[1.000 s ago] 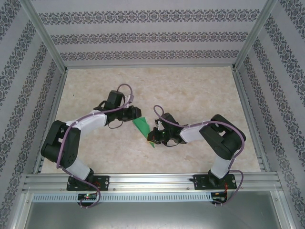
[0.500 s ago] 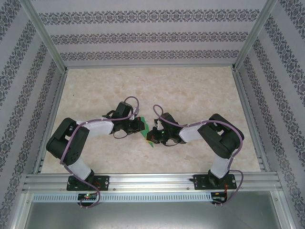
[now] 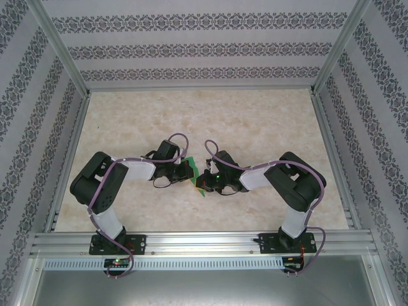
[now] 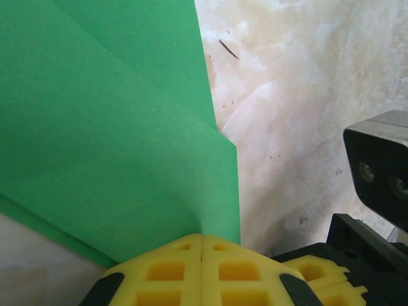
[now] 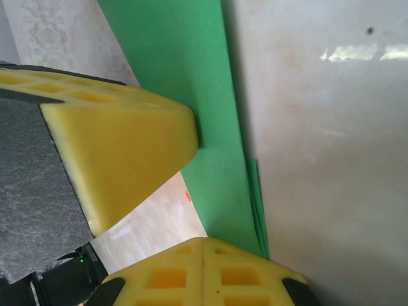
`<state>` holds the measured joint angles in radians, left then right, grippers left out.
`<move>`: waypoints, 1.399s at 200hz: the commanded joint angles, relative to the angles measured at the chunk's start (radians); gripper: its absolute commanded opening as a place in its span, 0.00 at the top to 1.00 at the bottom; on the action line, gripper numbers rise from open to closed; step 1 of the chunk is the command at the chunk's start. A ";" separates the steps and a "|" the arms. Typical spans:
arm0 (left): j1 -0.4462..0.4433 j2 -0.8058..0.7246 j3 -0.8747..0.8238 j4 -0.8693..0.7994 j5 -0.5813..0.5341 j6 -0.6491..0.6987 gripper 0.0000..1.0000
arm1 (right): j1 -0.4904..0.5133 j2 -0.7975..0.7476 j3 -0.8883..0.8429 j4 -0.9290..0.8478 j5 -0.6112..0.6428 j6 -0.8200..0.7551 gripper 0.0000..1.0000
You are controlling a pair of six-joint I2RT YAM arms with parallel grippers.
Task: Fold a paper plane with a square sheet of paper (pick it up from the middle)
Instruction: Fold the wing for the fifth time at the center of the table.
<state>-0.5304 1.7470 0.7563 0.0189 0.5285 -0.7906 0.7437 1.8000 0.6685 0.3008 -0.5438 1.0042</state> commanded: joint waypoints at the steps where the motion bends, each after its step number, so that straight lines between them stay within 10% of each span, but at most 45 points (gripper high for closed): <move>1: 0.008 0.034 -0.007 0.020 -0.121 0.033 1.00 | 0.006 0.053 -0.064 -0.170 0.081 -0.009 1.00; 280: 0.284 0.124 0.142 -0.037 -0.049 0.201 0.99 | 0.004 0.025 -0.092 -0.190 0.066 -0.030 1.00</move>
<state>-0.3149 1.8404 0.8730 -0.0193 0.5896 -0.6380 0.7441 1.7885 0.6449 0.3283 -0.5289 0.9962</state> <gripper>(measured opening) 0.053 0.043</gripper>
